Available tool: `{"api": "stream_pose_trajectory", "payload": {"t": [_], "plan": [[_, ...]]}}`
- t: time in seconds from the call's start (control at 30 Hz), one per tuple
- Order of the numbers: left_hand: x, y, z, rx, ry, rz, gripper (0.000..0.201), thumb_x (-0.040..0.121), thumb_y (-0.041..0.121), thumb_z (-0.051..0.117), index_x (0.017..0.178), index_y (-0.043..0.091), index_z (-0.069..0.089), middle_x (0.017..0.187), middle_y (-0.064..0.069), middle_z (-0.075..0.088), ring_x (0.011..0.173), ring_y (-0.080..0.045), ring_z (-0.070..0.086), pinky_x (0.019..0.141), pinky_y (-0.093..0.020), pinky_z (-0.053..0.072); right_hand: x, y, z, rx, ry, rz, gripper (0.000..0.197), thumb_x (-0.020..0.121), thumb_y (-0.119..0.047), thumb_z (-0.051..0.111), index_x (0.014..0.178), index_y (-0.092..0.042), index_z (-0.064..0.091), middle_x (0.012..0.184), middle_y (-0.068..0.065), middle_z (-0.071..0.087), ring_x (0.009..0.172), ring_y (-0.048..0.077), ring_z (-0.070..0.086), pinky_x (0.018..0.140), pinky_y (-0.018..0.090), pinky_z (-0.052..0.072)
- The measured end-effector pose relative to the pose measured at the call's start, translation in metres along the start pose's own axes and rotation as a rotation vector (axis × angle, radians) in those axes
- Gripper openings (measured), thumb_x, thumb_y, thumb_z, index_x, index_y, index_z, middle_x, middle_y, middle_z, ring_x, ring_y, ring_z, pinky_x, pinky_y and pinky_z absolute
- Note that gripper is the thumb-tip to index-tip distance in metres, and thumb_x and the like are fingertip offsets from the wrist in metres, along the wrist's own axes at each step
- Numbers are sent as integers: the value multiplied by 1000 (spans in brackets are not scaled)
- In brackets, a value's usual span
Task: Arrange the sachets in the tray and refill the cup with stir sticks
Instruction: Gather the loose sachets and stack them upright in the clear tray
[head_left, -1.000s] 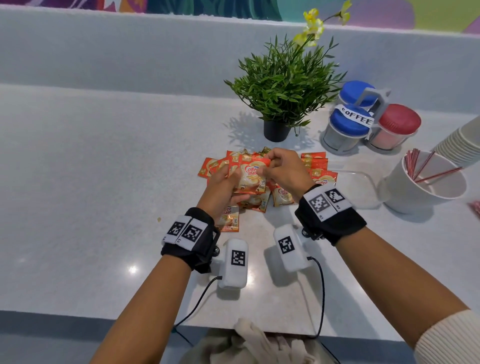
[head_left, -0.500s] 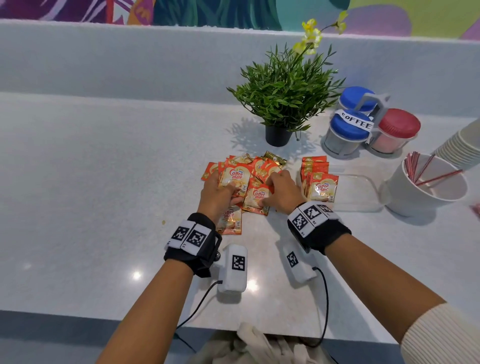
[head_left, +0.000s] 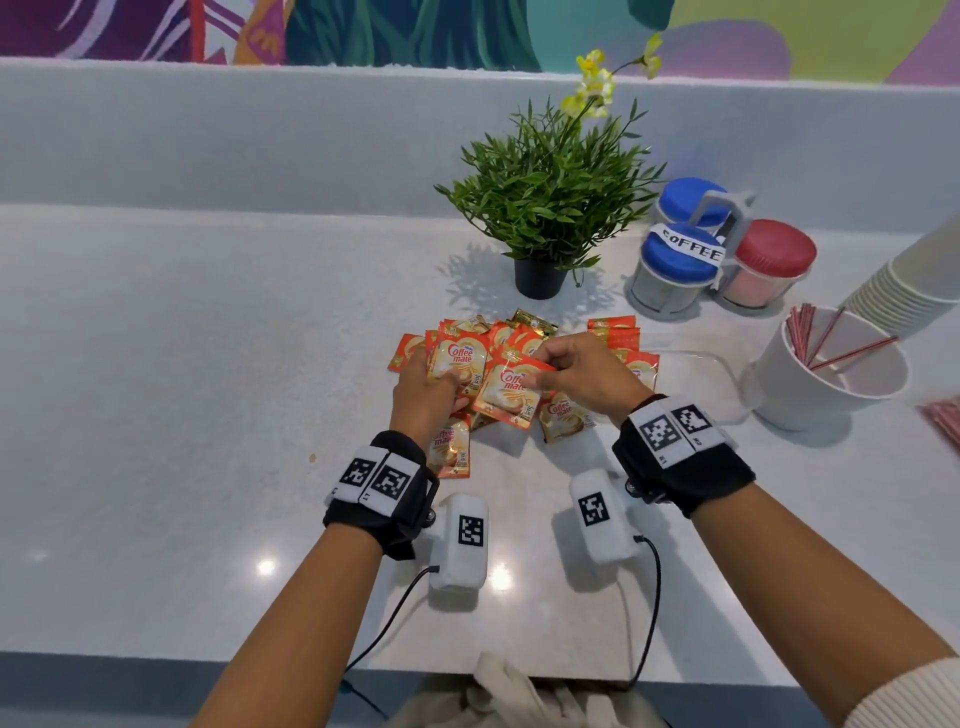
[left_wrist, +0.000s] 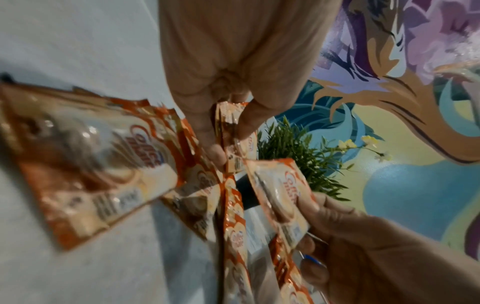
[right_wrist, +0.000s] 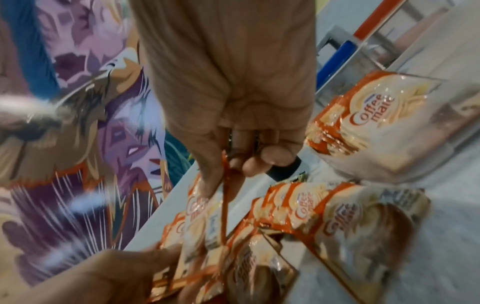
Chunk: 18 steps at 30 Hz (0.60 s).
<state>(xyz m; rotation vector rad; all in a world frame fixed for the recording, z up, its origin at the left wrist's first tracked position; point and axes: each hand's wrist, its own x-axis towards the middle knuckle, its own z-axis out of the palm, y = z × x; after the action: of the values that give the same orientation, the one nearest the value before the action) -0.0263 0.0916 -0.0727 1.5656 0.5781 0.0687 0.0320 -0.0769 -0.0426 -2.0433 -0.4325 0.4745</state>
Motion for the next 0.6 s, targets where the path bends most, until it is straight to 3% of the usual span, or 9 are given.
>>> {"api": "stream_pose_trajectory", "payload": {"t": [0.1,0.2,0.27,0.4,0.5,0.6], "plan": [[-6,10,15,44,-82,48,28,92,6,45,118,15,52,115,-8,62,103,-25,62,87,-41,54,-4,-2,-7,37,14,27,9,80,-5,68,73,-1,64,66,5,57,51,-2,50,52,10,41],[-13,17,32,65,-175,68,27,94,13,43,119,18,52,121,-10,61,111,-28,58,98,-50,46,-4,3,-12,79,113,67,11,81,-4,68,85,6,65,63,7,57,39,-1,50,41,12,40],[-16,18,42,52,-228,56,32,92,23,48,123,16,50,125,-11,59,114,-29,57,98,-51,46,-5,7,-15,141,172,88,9,80,-1,68,75,-2,60,57,8,55,34,2,49,37,14,41],[-20,15,63,50,-288,30,42,89,18,56,129,13,45,125,-12,57,114,-29,57,97,-50,48,-6,13,-23,244,279,95,22,77,1,69,71,-10,51,42,-1,55,35,7,52,39,19,46],[-15,11,76,61,-249,42,66,76,30,60,136,16,37,133,-10,52,121,-28,53,100,-50,45,-10,18,-30,354,369,161,19,79,0,68,92,-4,54,58,6,59,42,13,55,48,25,49],[-14,14,87,74,-253,71,45,87,18,55,128,12,37,124,-13,55,112,-30,57,95,-52,48,-17,22,-34,401,307,163,14,85,1,59,99,1,59,63,8,56,41,6,52,46,18,46]]}}
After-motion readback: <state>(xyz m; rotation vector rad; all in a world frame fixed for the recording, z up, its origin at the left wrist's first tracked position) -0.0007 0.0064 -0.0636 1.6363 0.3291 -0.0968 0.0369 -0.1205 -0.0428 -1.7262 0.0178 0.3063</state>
